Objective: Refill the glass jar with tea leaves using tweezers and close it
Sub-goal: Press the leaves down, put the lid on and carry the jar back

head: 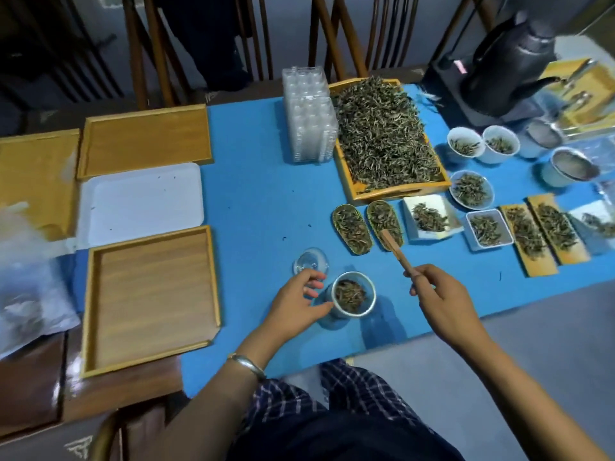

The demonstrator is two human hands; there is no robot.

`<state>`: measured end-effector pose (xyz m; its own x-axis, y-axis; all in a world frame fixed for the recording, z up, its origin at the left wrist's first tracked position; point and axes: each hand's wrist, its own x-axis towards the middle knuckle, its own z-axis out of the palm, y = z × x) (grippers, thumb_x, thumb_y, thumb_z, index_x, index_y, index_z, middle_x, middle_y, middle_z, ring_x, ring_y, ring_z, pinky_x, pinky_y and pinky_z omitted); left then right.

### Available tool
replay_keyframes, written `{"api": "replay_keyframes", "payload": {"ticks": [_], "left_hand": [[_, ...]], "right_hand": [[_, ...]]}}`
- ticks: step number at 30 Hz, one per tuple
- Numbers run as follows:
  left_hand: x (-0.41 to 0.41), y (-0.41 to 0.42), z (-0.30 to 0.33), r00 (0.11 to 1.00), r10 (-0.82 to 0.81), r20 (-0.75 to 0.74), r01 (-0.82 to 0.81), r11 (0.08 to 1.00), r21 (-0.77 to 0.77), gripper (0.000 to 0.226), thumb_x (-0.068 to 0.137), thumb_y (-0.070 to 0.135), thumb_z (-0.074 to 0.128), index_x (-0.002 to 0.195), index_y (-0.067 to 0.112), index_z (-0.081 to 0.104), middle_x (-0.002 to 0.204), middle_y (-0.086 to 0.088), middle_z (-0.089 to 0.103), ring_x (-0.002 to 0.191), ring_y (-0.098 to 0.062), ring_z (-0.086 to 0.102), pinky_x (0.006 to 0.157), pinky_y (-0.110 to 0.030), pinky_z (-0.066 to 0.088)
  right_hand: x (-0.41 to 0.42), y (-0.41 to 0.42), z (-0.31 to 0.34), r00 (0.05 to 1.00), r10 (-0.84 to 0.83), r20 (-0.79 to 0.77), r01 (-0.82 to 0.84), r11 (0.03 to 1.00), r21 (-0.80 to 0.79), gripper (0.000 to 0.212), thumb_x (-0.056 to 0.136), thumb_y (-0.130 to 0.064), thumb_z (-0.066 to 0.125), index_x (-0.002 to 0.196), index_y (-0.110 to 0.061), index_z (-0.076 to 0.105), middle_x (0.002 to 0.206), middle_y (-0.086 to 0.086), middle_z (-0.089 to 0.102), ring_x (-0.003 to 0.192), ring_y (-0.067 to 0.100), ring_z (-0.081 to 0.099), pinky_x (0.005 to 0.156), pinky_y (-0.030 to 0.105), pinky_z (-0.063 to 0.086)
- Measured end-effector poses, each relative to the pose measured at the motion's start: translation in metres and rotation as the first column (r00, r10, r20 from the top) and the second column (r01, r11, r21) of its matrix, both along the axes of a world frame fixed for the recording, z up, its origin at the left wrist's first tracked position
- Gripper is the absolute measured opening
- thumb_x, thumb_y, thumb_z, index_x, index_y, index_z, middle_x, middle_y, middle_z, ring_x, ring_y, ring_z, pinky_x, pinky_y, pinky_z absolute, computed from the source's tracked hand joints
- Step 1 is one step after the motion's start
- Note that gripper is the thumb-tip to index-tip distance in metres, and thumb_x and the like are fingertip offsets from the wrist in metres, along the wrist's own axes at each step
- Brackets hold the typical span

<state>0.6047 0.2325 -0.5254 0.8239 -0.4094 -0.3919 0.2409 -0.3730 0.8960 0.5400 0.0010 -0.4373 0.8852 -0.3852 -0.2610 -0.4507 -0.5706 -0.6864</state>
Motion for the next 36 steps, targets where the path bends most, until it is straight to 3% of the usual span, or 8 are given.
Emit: {"api": "replay_keyframes", "payload": {"ticks": [6, 11, 16, 19, 22, 27, 33, 36], "left_hand": [[-0.016, -0.009, -0.012, 0.995, 0.092, -0.045, -0.09, 0.995, 0.047, 0.054, 0.055, 0.045, 0.081, 0.103, 0.046, 0.057, 0.101, 0.007, 0.055, 0.081, -0.008, 0.052, 0.073, -0.025, 0.046], [-0.023, -0.024, -0.016, 0.998, 0.06, 0.009, -0.061, 0.992, 0.111, 0.067, 0.049, 0.051, 0.085, 0.103, 0.067, 0.048, 0.111, 0.016, 0.051, 0.088, 0.002, 0.057, 0.071, -0.018, 0.048], [-0.027, -0.028, -0.016, 0.998, 0.037, 0.059, -0.046, 0.987, 0.155, 0.077, 0.05, 0.053, 0.085, 0.115, 0.065, 0.044, 0.12, 0.034, 0.045, 0.108, 0.007, 0.052, 0.094, -0.033, 0.052], [-0.027, -0.036, -0.014, 0.992, 0.011, 0.129, -0.038, 0.978, 0.207, 0.084, 0.05, 0.059, 0.083, 0.122, 0.065, 0.04, 0.128, 0.027, 0.047, 0.123, -0.007, 0.049, 0.103, -0.041, 0.046], [-0.028, -0.039, -0.014, 0.987, 0.024, 0.159, -0.056, 0.977, 0.203, 0.083, 0.05, 0.058, 0.083, 0.12, 0.067, 0.039, 0.129, 0.023, 0.049, 0.125, -0.01, 0.048, 0.104, -0.042, 0.045], [-0.025, -0.039, -0.008, 0.983, 0.081, 0.166, -0.114, 0.974, 0.197, 0.077, 0.051, 0.056, 0.084, 0.12, 0.042, 0.052, 0.121, 0.018, 0.057, 0.117, -0.01, 0.053, 0.098, -0.038, 0.048], [-0.024, -0.02, 0.01, 0.957, 0.25, 0.15, -0.268, 0.956, 0.119, 0.068, 0.054, 0.041, 0.09, 0.113, 0.044, 0.055, 0.11, 0.021, 0.065, 0.104, 0.005, 0.06, 0.086, -0.02, 0.05], [-0.026, -0.008, 0.017, 0.941, 0.27, 0.205, -0.303, 0.941, 0.15, 0.067, 0.054, 0.042, 0.088, 0.112, 0.046, 0.054, 0.11, 0.021, 0.064, 0.106, -0.002, 0.059, 0.086, -0.028, 0.052]], "right_hand": [[0.01, -0.02, -0.003, 0.975, 0.215, -0.059, -0.211, 0.975, 0.069, 0.019, 0.097, -0.025, 0.045, 0.089, -0.019, 0.061, 0.073, 0.003, 0.06, 0.044, 0.003, 0.044, 0.042, 0.017, 0.032], [0.015, -0.015, -0.01, 0.936, 0.333, -0.114, -0.322, 0.941, 0.105, 0.016, 0.097, -0.026, 0.046, 0.09, -0.02, 0.06, 0.074, 0.001, 0.062, 0.043, 0.005, 0.044, 0.042, 0.018, 0.033], [0.023, -0.014, -0.009, 0.921, 0.373, -0.117, -0.364, 0.927, 0.09, 0.015, 0.097, -0.024, 0.048, 0.09, -0.021, 0.06, 0.073, 0.002, 0.062, 0.044, 0.005, 0.043, 0.042, 0.019, 0.032], [0.025, -0.016, -0.005, 0.913, 0.395, -0.103, -0.387, 0.917, 0.094, 0.011, 0.096, -0.024, 0.049, 0.09, -0.024, 0.058, 0.072, 0.0, 0.061, 0.042, 0.005, 0.042, 0.04, 0.016, 0.031], [0.026, -0.021, 0.003, 0.912, 0.395, -0.11, -0.382, 0.917, 0.117, 0.008, 0.093, -0.024, 0.055, 0.101, -0.027, 0.054, 0.077, -0.003, 0.061, 0.043, 0.005, 0.046, 0.043, 0.015, 0.034], [0.028, -0.023, 0.037, 0.877, 0.464, -0.129, -0.459, 0.886, 0.062, 0.016, 0.086, -0.022, 0.067, 0.087, -0.033, 0.055, 0.079, -0.009, 0.065, 0.051, 0.015, 0.059, 0.052, 0.026, 0.045], [0.024, 0.002, 0.09, 0.669, 0.66, -0.342, -0.741, 0.628, -0.238, 0.014, 0.089, -0.043, 0.056, 0.098, -0.033, 0.052, 0.096, -0.012, 0.064, 0.08, 0.009, 0.061, 0.069, 0.033, 0.05], [0.029, 0.033, 0.103, 0.635, 0.67, -0.385, -0.767, 0.488, -0.416, 0.011, 0.095, -0.037, 0.044, 0.102, -0.029, 0.045, 0.101, -0.007, 0.055, 0.085, 0.019, 0.062, 0.058, 0.034, 0.043]]}}
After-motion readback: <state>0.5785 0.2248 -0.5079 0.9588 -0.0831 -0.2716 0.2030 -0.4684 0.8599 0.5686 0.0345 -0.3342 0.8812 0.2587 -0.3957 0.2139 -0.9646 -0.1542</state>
